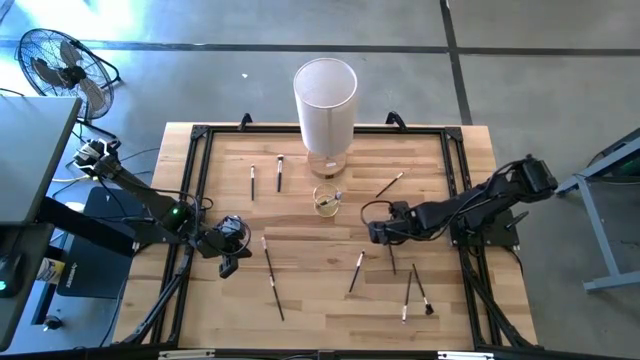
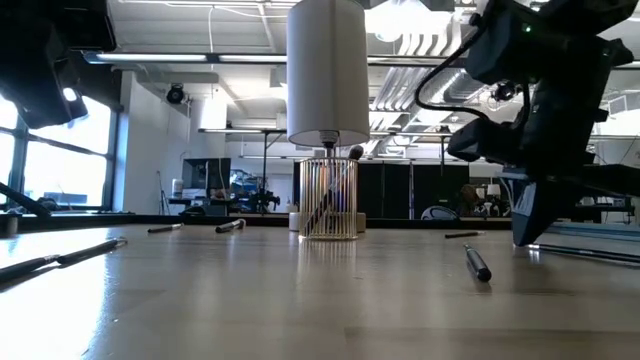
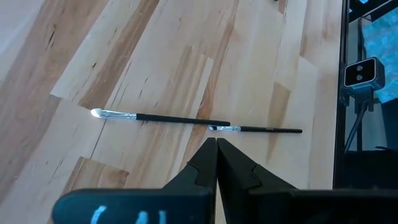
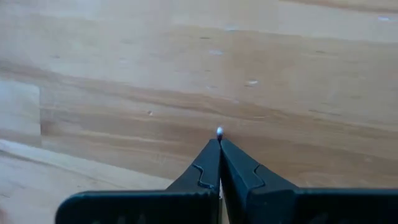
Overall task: Put items in baskets/containers
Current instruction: Put the black liner brush into the gold pen organizer
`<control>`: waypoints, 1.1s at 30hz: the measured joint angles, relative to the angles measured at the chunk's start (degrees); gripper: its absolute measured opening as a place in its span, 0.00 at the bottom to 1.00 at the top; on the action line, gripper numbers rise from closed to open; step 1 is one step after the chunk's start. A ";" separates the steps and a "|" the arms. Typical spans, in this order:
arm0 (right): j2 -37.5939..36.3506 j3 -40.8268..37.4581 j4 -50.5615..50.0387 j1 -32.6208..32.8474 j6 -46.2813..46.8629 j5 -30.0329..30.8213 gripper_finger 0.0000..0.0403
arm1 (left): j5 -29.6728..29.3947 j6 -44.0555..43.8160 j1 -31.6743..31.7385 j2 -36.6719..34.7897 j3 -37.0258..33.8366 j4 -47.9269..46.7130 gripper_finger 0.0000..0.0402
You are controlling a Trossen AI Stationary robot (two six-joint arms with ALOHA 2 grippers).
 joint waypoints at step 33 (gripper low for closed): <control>-0.56 -0.31 -0.50 -6.97 -4.92 -2.95 0.09 | -0.04 -0.22 0.00 0.00 0.00 0.03 0.00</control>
